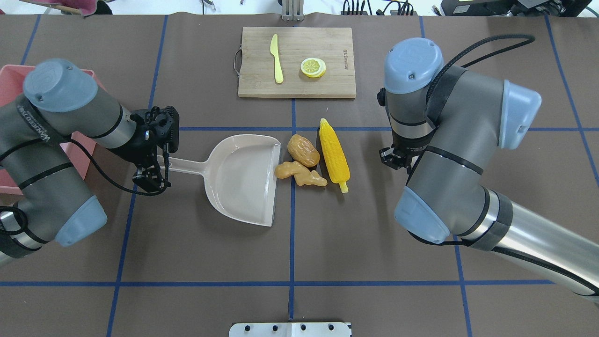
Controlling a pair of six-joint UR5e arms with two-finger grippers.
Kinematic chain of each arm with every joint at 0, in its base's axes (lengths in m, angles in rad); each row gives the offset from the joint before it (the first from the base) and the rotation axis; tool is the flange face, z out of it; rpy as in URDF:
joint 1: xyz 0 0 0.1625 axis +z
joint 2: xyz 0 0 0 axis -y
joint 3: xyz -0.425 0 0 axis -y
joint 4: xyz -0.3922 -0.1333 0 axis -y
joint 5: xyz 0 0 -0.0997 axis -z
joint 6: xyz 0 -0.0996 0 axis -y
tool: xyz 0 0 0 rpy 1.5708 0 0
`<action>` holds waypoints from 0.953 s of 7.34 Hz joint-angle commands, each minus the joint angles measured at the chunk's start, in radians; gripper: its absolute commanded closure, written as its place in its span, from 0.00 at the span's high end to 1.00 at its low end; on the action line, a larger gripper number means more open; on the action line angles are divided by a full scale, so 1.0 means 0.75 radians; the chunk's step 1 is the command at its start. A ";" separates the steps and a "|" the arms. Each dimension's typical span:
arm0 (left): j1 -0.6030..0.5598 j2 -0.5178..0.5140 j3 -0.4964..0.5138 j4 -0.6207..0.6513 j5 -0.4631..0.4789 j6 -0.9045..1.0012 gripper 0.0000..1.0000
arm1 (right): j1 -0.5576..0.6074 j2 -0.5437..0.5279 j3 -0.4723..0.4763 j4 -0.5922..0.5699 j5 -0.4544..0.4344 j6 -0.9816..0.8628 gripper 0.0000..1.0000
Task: Sweep and dump trash into bin
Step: 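Grasp the white dustpan handle with the left gripper while the right lifts the brush, then sweep the potato, ginger and corn into the dustpan with the right-held brush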
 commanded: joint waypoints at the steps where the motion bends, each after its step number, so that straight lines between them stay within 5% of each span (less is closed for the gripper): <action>1: 0.012 -0.004 0.051 -0.076 0.064 0.000 0.97 | -0.029 0.029 -0.140 0.176 -0.027 0.051 0.00; 3: 0.012 -0.004 0.041 -0.101 0.079 0.002 0.97 | -0.031 0.090 -0.257 0.287 -0.025 0.064 0.00; 7: 0.069 -0.006 0.076 -0.097 0.069 -0.004 0.97 | -0.113 0.133 -0.259 0.290 0.026 0.072 0.00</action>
